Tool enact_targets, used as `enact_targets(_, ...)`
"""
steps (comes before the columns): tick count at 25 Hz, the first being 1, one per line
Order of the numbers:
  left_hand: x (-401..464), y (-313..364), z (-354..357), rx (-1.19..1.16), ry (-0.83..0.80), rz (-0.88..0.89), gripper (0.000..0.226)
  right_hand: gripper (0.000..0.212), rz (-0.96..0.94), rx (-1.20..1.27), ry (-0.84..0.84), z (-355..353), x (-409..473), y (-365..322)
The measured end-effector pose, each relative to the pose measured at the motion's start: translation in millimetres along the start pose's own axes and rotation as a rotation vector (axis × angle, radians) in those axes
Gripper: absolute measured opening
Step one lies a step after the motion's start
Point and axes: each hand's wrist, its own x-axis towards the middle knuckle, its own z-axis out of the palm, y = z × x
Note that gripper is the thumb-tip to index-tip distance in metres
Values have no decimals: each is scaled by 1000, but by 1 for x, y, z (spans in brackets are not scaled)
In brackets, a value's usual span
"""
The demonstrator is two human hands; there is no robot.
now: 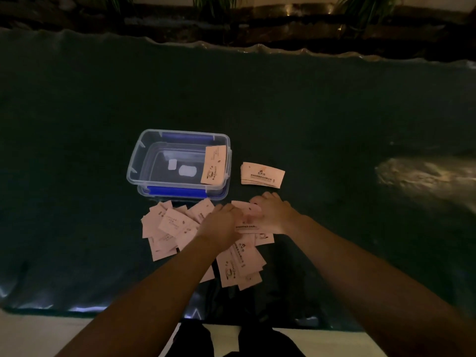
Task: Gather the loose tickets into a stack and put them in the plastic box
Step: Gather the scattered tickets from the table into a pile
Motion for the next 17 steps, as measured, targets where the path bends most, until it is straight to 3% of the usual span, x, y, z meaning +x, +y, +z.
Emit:
enact_targets(3, 12, 15, 0, -46, -6, -12, 56, 90, 24, 17, -2, 5, -7, 10)
enact_targets(8, -11, 2, 17, -178, 200, -66, 69, 62, 147, 410, 87, 19, -8, 24)
enact_targets(11, -27, -9, 26, -184, 208, -176, 74, 54, 215, 499, 131, 24, -9, 37)
enact_targets(14, -43, -15, 35, -127, 187, -231, 75, 47, 330, 570, 282, 29, -14, 52)
enact_targets(17, -60, -14, 44, -191, 187, -270, 76, 52, 470, 674, 347, 34, -25, 58)
